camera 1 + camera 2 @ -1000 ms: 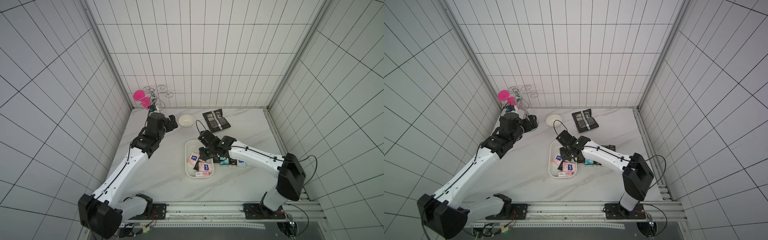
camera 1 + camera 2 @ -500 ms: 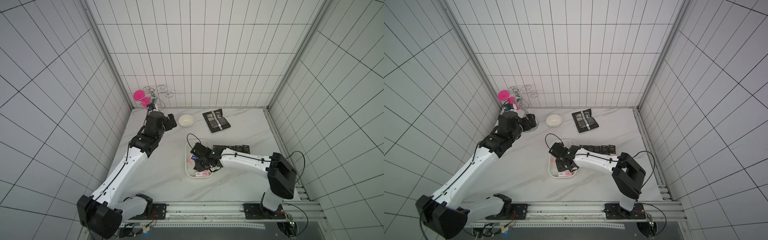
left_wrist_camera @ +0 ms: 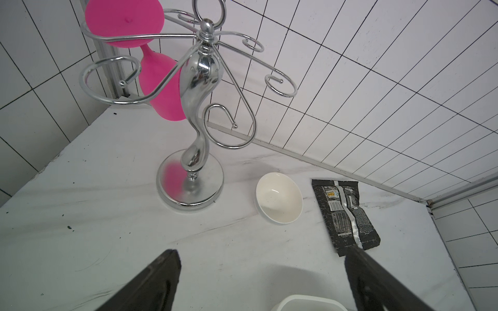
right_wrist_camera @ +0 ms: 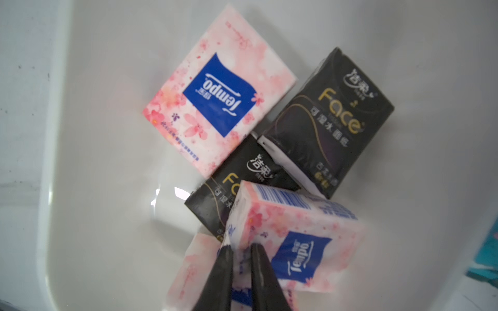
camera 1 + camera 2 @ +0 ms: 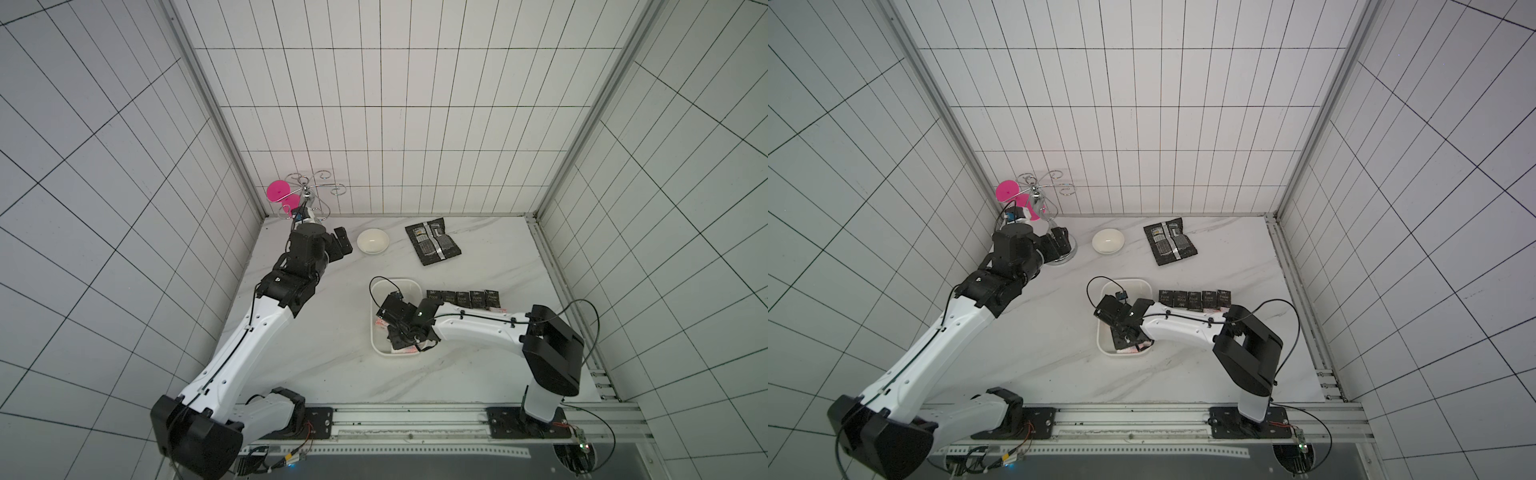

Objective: Take the pocket tissues out of the storage box
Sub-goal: Pick up the pocket tissues from the storage box, then place the pocket tissues at the center of the board.

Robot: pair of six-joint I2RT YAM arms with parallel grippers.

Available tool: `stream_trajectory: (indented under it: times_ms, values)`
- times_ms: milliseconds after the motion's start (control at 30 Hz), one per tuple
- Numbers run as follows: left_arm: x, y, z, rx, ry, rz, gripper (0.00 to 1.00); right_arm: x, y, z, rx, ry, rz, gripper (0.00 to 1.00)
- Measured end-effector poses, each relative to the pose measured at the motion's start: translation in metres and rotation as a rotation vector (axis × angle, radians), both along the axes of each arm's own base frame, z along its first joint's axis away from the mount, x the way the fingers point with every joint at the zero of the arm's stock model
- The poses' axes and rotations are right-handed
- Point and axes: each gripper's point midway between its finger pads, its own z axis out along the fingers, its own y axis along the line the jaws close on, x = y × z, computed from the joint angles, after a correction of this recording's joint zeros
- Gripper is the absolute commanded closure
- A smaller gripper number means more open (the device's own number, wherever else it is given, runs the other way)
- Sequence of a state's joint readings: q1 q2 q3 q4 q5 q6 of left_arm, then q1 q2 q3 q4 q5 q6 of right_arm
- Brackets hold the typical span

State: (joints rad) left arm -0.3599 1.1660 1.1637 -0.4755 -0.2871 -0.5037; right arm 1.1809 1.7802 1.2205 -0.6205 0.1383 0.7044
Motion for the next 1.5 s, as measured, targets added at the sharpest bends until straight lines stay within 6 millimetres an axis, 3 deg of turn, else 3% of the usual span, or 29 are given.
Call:
stream_trajectory:
  times_ms: [100,400,500,800,1000,1267,1500]
  values:
    - [0.0,0.0,0.0,0.0,-0.001,0.0,0.01,0.0,0.001,0.0,0.004,-0.005,-0.001,0.99]
    - [0.0,0.0,0.0,0.0,-0.001,0.0,0.01,0.0,0.002,0.009,0.022,-0.016,0.004,1.0]
    - [0.0,0.0,0.0,0.0,-0.001,0.001,0.01,0.001,0.003,0.024,0.057,-0.031,0.006,1.0]
    - [0.0,0.0,0.0,0.0,-0.001,0.001,0.01,0.002,-0.002,0.092,0.209,-0.115,0.002,1.0]
    - [0.0,0.0,0.0,0.0,-0.001,0.001,0.01,-0.002,-0.023,0.111,0.224,-0.14,-0.007,1.0]
    - [0.002,-0.001,-0.001,-0.001,0.001,0.0,0.01,-0.015,-0.081,0.11,0.187,-0.122,-0.084,1.0]
    - [0.006,-0.003,-0.009,0.004,0.02,-0.004,0.01,-0.029,-0.125,0.064,0.08,-0.056,-0.155,1.0]
